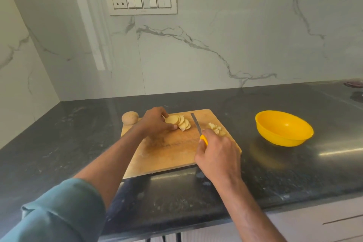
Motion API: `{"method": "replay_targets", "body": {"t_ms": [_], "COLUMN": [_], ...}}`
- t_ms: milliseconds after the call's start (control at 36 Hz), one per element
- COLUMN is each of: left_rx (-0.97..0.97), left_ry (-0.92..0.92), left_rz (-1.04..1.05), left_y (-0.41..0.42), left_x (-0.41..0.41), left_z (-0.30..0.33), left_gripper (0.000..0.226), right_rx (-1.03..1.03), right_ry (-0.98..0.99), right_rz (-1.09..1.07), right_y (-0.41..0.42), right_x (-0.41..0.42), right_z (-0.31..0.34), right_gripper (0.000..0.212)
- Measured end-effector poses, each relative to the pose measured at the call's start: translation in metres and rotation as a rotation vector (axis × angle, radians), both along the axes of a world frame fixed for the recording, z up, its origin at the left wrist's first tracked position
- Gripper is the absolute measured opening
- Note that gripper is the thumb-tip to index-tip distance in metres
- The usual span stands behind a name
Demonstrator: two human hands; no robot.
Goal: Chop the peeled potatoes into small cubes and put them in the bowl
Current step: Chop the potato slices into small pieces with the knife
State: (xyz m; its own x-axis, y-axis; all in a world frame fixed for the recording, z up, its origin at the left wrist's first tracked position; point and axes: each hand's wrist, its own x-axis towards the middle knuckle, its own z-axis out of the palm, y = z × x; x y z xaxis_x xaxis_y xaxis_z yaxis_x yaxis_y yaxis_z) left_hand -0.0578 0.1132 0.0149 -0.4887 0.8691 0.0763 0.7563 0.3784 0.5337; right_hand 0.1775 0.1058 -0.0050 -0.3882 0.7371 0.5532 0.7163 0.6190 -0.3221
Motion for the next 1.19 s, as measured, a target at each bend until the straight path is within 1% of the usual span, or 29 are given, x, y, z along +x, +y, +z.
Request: {"method": "replay_targets", "body": {"t_ms": [139,250,389,472,611,750,833,972,1083,1194], "left_rx": [0.044,0.067,0.098,0.123,0.142,0.124,0.122,0.081,0.208,0.256], "left_ry": [0.016,0.019,0.099,0.124,0.097,0.023,-0.007,0.001,-0.062,-0.037], "left_rz": [0.013,0.012,-0.031,-0.066,-0.169,-0.279,-0.352,-0.344,-0.319,-0.303], "left_y": [0.001,0.001,-0.001,-0.005,-0.022,-0.051,-0.069,-0.086,-0.091,-0.091], "left_x": [-0.002,-0.002,-0.002,-0.002,0.001,0.007,0.007,0.002,0.003,0.009], "left_z": [-0.006,-0.007,-0.007,-0.004,0.004,0.002,-0.006,-0.019,-0.024,-0.028], "left_gripper": [0.051,0.054,0.051,0.054,0.053,0.055,0.051,0.056,0.059,0.057], "right_rx": [-0.012,-0.018,-0.029,-0.028,-0.017,-0.018,-0.001,0.038,0.048,0.044], "right_ry": [0.006,0.004,-0.002,-0.008,-0.008,-0.019,-0.031,-0.077,-0.074,-0.063], "right_rz": [0.011,0.011,0.016,0.026,0.036,0.079,0.11,0.18,0.195,0.206], "right_y": [0.0,-0.001,-0.001,-0.001,0.002,0.001,0.0,-0.005,-0.009,-0.011], "right_x": [0.0,0.0,0.0,0.001,0.001,0.001,0.0,0.0,0.002,0.003], "right_z": [0.0,-0.001,0.0,0.0,-0.003,-0.004,-0.005,-0.006,-0.004,-0.003], "right_gripper": [0.03,0.03,0.032,0.032,0.032,0.029,0.025,0.024,0.023,0.023]}}
